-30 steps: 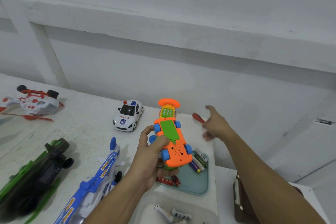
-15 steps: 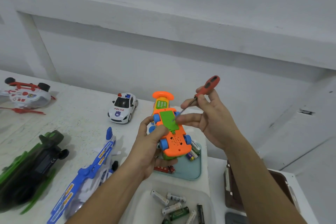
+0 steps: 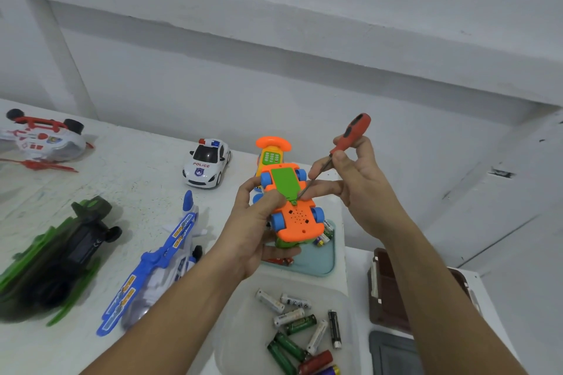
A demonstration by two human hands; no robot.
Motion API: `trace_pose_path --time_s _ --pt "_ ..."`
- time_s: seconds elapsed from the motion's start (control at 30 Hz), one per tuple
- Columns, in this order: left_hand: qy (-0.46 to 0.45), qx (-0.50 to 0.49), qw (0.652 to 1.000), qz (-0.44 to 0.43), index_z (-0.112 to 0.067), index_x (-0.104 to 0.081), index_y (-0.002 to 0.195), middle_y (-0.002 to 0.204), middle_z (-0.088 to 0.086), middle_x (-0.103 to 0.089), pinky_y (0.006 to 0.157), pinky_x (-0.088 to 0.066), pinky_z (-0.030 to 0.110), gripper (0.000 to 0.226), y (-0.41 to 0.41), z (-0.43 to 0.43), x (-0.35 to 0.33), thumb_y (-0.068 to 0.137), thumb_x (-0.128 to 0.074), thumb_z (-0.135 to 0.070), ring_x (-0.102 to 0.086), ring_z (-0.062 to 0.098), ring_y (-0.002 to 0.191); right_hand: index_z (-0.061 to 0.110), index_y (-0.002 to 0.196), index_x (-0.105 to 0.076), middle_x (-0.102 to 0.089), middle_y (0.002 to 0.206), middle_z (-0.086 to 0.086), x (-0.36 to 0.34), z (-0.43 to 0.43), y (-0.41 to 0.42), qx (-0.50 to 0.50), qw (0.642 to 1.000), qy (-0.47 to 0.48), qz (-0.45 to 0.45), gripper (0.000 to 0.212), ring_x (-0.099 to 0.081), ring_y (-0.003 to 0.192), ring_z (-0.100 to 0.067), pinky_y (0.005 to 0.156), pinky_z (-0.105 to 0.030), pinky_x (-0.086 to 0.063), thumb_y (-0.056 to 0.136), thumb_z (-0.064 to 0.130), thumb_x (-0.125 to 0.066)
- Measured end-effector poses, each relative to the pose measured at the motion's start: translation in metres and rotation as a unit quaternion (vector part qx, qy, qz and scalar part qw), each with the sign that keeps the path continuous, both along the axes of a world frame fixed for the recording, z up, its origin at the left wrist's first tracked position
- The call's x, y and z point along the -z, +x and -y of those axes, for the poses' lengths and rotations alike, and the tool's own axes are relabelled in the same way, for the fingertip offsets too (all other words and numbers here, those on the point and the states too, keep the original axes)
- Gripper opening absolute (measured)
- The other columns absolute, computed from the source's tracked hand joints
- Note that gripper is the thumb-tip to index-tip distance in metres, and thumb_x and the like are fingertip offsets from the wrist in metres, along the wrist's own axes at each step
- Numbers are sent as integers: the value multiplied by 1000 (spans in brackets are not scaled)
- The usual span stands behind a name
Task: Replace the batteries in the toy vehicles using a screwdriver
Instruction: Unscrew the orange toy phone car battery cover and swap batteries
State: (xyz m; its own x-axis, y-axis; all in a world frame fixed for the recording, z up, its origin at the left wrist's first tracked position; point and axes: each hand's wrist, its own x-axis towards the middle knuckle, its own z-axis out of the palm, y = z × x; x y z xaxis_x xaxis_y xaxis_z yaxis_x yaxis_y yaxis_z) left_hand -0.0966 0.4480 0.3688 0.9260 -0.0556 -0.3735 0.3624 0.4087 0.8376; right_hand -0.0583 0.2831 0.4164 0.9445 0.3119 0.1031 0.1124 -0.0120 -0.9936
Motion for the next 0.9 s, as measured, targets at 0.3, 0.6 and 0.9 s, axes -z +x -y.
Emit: trace_pose_path --time_s 0.3,0.6,0.9 --pt "-3 4 1000 1 -40 -49 122 106 13 -66 51 -56 39 39 -3 1 -1 92 -59 -17 -72 29 64 28 113 -34 -69 82 -2 -5 2 -7 2 1000 -12 13 25 -72 68 -28 82 -24 -53 92 38 -40" --pt "6 6 1000 -5 -40 -50 122 105 14 -67 56 -58 46 40 -7 2 -3 91 -60 -16 -72 31 67 25 106 -36 -68 83 -4 -17 -4 -17 8 993 -75 88 11 -72 71 -27 77 -32 -58 103 15 -41" --pt "10 12 1000 -6 -41 -51 116 111 16 -65 58 -59 49 37 -11 4 -6 92 -59 -15 -71 33 69 54 126 -27 -72 91 -7 -41 -14 -30 24 972 -106 207 76 -73 69 -24 78 -36 -60 89 -4 -61"
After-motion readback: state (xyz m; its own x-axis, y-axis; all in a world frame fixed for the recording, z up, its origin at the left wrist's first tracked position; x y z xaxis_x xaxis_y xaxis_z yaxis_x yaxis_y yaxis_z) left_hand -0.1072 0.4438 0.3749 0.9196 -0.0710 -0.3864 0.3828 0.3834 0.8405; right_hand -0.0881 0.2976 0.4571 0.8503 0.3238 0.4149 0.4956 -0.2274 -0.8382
